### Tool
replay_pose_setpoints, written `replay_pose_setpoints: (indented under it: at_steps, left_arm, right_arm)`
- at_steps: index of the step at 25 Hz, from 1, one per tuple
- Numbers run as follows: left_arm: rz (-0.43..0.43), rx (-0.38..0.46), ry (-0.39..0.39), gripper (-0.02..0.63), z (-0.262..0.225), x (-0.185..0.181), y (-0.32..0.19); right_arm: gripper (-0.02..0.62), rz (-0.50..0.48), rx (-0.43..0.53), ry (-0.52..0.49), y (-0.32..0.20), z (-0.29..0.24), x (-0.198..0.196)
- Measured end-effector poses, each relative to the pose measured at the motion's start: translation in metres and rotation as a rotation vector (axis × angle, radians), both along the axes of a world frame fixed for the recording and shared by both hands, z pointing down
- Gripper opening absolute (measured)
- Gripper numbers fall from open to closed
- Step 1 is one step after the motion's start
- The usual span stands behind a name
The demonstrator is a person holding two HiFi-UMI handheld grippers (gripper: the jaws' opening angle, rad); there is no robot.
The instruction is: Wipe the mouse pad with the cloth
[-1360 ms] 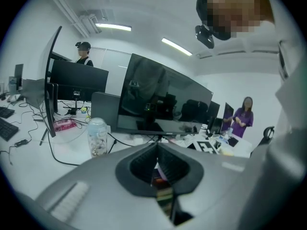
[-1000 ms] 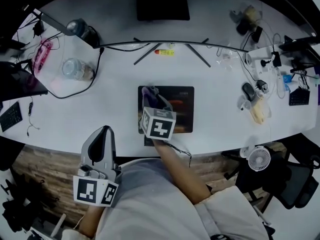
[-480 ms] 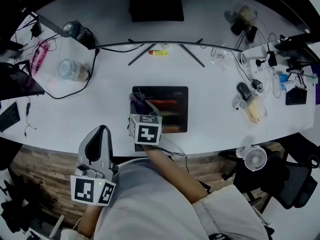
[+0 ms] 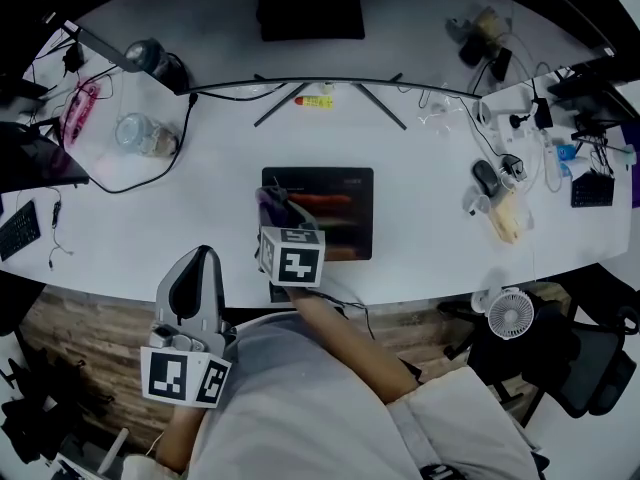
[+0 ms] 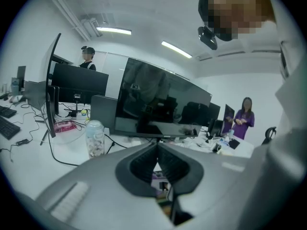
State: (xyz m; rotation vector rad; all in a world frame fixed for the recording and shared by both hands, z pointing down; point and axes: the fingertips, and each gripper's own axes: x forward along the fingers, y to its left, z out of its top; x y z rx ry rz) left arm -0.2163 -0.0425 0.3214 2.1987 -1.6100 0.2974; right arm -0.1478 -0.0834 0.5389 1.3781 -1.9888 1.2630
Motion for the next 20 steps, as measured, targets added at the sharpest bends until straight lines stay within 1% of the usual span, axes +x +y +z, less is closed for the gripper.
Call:
replay_pose_setpoints:
  at_steps: [7,14,20]
  left_arm:
    - [-0.030,0.006,0.003,0.000,0.001,0.003,0.005]
    - [-0.017,0.020,-0.014,0.000,0.001,0.015,0.007]
    - [-0.019,0.013,-0.016,0.000,0.003,0.020,0.010]
  right_arm:
    - [0.147,0.012,-0.007,-0.004,0.003,0.002,0.020]
    - [0.147,0.038,-0.015,-0.010,0.006,0.002,0.040]
    - [0.147,0.048,-0.019,-0.016,0.008,0.003,0.052]
